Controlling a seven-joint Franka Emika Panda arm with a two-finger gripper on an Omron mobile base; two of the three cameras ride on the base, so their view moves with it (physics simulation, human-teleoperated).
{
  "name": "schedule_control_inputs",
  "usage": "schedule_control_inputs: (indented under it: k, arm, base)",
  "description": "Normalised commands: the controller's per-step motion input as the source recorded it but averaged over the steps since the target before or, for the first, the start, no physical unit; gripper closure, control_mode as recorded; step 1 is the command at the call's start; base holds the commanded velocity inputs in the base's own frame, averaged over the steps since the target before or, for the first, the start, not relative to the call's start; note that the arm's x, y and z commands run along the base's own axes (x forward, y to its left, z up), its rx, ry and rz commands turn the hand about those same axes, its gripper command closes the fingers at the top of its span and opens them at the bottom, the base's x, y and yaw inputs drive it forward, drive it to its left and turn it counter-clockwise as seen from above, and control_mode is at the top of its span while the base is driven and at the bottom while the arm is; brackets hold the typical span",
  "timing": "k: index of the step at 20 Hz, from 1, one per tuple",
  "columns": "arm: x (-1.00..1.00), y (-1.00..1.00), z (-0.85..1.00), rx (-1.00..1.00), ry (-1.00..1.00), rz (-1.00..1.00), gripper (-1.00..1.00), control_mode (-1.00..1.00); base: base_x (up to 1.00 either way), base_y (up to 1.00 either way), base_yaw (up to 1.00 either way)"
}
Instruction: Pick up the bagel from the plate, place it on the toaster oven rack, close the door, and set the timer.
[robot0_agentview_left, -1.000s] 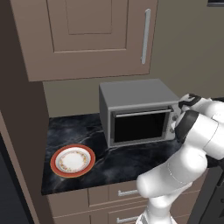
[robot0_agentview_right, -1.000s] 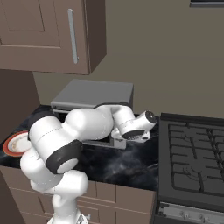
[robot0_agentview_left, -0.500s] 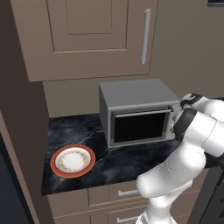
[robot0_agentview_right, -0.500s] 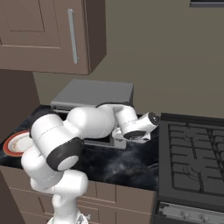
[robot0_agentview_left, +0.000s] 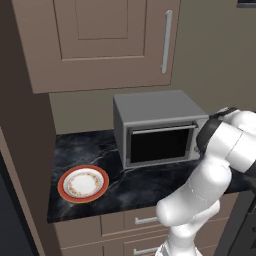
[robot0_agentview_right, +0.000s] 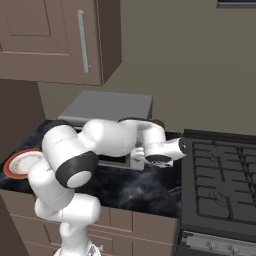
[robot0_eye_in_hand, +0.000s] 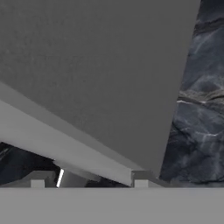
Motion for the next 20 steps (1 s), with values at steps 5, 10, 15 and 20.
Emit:
schedule_control_inputs:
  k: [5, 10, 15, 20]
  arm:
    - [0.08, -0.72, 0.00, 0.24, 0.00, 0.00, 1.00, -1.00]
    - [0.06, -0.72, 0.00, 0.23, 0.00, 0.00, 1.00, -1.00]
    - [0.04, -0.71, 0.00, 0.22, 0.00, 0.00, 1.00, -1.00]
    - [0.04, -0.63, 0.00, 0.19, 0.00, 0.00, 1.00, -1.00]
  base:
    - [0.00, 0.00, 0.00]
    - [0.00, 0.00, 0.00]
    - [0.00, 0.00, 0.00]
    - [0.00, 0.00, 0.00]
